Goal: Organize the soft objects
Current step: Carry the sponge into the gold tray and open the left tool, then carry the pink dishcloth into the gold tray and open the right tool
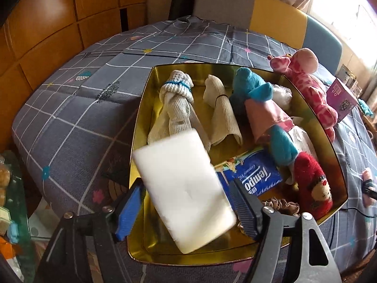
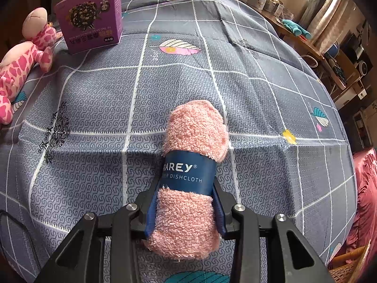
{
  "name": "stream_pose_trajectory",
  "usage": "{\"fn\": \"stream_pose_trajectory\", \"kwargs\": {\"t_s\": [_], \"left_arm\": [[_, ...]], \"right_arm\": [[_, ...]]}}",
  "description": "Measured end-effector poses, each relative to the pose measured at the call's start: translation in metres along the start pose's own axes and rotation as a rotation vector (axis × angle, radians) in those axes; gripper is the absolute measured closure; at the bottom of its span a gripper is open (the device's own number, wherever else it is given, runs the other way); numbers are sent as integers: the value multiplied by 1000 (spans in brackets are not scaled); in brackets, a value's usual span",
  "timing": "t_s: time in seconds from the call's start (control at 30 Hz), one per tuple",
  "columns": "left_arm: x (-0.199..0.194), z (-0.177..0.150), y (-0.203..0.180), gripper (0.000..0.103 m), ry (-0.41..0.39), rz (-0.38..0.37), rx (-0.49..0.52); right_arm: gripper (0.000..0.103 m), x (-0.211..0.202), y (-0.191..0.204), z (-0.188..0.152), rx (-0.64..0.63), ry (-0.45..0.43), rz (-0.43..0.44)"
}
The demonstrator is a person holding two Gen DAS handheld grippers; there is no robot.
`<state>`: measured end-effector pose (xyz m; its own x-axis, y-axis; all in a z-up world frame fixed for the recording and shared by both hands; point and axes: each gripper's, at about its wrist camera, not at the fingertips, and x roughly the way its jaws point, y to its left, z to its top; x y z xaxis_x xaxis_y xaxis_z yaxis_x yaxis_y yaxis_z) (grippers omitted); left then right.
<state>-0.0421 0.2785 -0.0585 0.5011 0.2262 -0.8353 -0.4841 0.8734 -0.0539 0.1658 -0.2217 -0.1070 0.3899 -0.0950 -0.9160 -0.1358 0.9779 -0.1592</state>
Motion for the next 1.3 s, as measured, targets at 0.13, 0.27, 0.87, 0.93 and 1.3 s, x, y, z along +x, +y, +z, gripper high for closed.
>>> {"fn": "stream_pose_trajectory", "kwargs": {"t_s": [0.13,0.27,0.87,0.93,1.3], "left_arm": [[-1,-2,-2,24,-3,1,3],[-9,-2,-2,24,-20,1,-9],[-58,-8,-23,0,-149,29,-19],[-63,-9,-26,0,-174,37,-15],[-76,-12,-19,0,-264,2,-75]], "right_arm": [[64,0,0,0,0,-1,0],[64,0,0,0,0,-2,-4],[64,-4,4,-2,-16,-11,-25],[64,-4,4,-1,-17,-11,-27],[64,-3,3,0,0,-8,-21]]}}
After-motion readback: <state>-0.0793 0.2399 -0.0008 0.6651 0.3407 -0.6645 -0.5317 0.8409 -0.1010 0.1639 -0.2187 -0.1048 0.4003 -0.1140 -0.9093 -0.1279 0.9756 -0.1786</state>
